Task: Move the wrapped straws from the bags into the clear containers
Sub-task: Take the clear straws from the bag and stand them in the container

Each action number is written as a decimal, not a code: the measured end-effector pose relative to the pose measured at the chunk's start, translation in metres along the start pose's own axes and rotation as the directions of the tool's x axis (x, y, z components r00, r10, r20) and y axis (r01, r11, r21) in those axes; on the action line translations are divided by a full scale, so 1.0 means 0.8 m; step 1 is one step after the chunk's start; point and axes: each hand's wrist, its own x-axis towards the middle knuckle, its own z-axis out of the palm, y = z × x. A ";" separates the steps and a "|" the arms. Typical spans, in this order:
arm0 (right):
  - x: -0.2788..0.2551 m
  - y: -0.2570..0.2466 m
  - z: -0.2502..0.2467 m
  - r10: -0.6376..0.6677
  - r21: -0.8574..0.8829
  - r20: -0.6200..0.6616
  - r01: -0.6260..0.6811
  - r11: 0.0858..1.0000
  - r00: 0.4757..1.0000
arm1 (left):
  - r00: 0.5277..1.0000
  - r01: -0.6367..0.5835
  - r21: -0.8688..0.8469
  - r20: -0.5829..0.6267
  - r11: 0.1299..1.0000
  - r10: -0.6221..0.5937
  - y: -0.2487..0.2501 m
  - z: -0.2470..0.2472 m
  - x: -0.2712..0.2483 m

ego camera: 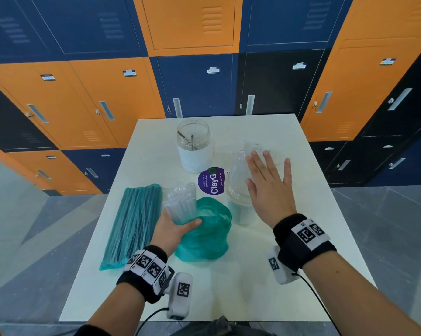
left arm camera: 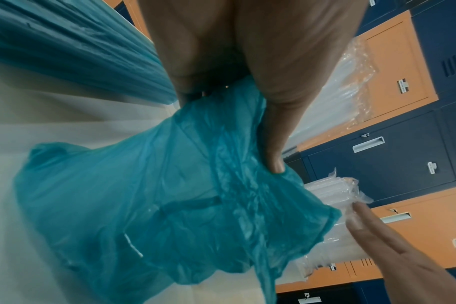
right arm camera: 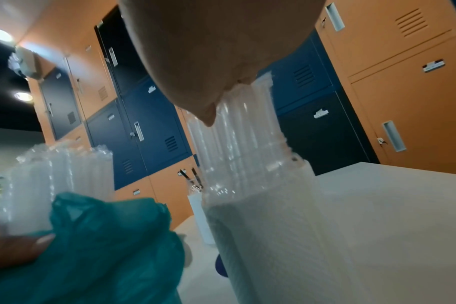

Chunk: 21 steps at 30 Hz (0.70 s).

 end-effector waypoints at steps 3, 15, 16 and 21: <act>-0.001 -0.019 -0.017 0.058 0.081 -0.117 -0.048 0.996 0.991 | 1.000 0.001 0.008 0.001 1.000 -0.001 -0.002 0.000 0.000; -0.020 -0.103 0.003 -0.125 0.804 0.396 -0.278 0.525 0.910 | 0.997 -0.052 -0.031 0.055 0.998 0.054 -0.004 0.001 -0.004; -0.019 -0.105 0.006 -0.098 0.798 0.406 -0.299 0.524 0.909 | 0.997 -0.061 -0.020 0.054 0.998 0.062 -0.004 0.002 -0.004; -0.017 -0.100 0.011 -0.037 0.781 0.411 -0.330 0.530 0.911 | 0.999 -0.052 -0.016 0.017 0.999 0.052 -0.009 -0.002 -0.001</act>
